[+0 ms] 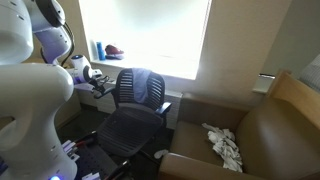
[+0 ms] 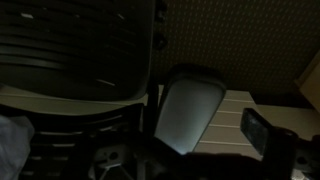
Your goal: Rotate the black chair
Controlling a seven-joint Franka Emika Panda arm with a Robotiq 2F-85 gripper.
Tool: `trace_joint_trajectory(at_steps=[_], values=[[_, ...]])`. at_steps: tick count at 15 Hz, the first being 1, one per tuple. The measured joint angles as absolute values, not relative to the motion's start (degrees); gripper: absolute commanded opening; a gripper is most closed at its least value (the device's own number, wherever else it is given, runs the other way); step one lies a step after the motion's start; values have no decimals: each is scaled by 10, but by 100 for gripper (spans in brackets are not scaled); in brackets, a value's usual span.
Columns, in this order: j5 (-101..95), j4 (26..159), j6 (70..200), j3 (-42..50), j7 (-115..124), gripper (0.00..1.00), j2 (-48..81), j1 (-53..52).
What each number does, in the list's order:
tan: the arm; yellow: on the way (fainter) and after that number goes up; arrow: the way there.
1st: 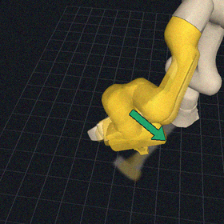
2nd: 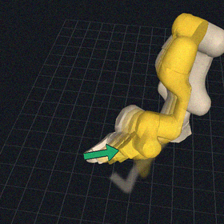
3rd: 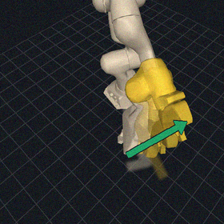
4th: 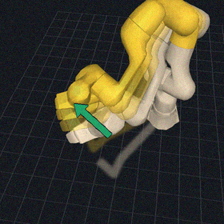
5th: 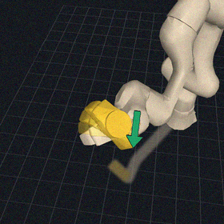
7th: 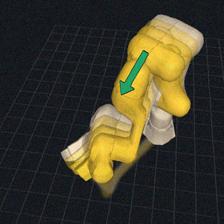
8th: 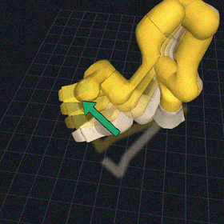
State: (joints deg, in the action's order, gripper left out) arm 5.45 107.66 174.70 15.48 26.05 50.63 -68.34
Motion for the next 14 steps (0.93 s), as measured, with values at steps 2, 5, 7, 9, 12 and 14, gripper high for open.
trace_joint_trajectory(at_steps=[2,5,7,9,12,14], values=[[61,1071,1732,114,258,100,506,-643],[60,1070,1732,111,258,100,507,-636],[60,1070,1732,111,259,100,507,-640],[61,1070,1729,108,259,100,508,-637],[61,1069,1729,108,259,100,512,-636],[61,1069,1729,108,259,74,513,-636]])
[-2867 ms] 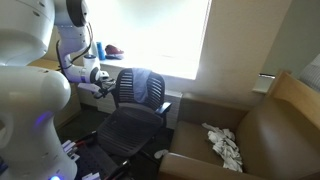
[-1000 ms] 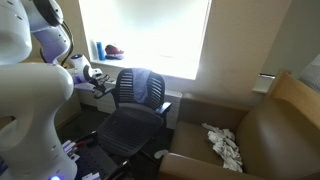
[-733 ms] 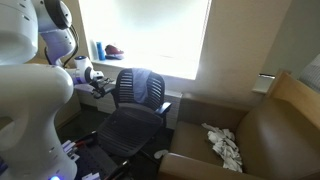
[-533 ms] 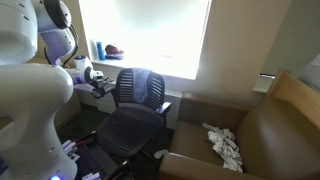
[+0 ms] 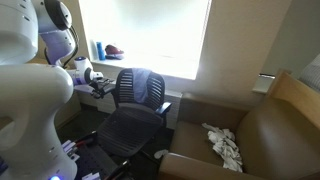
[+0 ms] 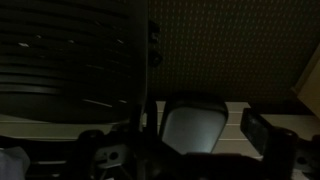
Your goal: Rotate the black chair
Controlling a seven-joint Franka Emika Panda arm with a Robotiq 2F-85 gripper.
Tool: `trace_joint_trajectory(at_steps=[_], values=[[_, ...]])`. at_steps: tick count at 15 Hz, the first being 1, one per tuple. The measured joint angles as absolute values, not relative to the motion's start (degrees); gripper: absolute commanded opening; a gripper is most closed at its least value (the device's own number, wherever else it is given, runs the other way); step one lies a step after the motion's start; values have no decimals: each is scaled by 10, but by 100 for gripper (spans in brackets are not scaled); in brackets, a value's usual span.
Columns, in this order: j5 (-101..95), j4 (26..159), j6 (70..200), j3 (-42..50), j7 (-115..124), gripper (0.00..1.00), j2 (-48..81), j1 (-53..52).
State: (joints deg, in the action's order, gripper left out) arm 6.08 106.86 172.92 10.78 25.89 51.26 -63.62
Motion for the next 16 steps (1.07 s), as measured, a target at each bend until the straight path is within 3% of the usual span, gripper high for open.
trace_joint_trajectory(at_steps=[5,6,11,16], values=[[61,1068,1730,108,259,38,513,-636],[61,1068,1730,108,259,35,513,-636],[58,1069,1728,82,241,35,510,-611],[31,1118,1689,-62,113,35,451,-439]])
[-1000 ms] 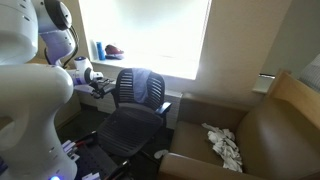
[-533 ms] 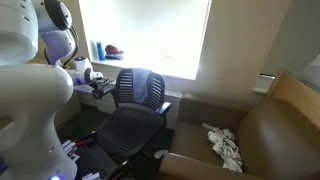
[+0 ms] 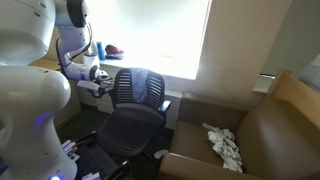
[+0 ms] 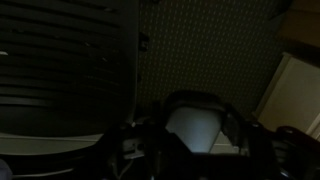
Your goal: Rotate the black chair
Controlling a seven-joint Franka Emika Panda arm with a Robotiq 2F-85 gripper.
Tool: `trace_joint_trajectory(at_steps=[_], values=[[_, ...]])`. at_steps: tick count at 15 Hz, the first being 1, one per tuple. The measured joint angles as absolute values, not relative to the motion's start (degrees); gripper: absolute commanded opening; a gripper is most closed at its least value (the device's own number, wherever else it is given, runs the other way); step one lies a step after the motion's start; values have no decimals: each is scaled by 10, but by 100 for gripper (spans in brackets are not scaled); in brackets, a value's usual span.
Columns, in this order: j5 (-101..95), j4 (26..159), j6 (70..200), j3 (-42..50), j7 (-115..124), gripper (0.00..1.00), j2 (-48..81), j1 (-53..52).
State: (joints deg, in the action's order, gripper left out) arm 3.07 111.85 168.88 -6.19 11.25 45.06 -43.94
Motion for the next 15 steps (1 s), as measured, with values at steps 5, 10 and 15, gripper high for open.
trace_joint_trajectory(at_steps=[5,10,15], values=[[4,1194,1557,-183,-41,35,364,-266],[-8,1223,1466,-219,-130,74,334,-207],[-8,1218,1467,-218,-129,100,335,-206]])
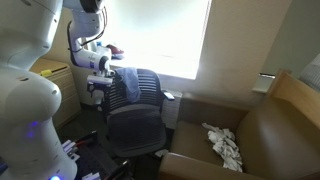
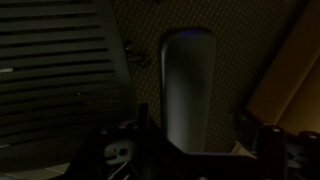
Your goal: Rotate the black chair
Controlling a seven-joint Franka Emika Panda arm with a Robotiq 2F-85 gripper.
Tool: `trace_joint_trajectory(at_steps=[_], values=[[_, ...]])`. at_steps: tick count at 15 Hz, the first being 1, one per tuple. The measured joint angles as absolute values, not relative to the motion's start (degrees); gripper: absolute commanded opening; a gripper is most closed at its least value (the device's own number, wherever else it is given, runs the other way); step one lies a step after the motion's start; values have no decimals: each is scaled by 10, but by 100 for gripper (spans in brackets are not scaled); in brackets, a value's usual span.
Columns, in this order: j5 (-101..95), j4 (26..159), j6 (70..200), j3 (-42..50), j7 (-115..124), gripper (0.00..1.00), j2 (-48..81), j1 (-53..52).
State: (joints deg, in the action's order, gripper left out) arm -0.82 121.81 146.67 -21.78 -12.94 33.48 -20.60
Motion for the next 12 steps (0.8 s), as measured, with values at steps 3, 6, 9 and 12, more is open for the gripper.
trace_joint_trajectory(at_steps=[3,6,9,12], values=[[-32,1220,1514,-204,-96,100,335,-222],[-47,1223,1623,-171,-34,100,338,-251],[-72,1232,1729,-101,41,100,339,-306],[-84,1244,1788,-10,102,100,339,-383]])
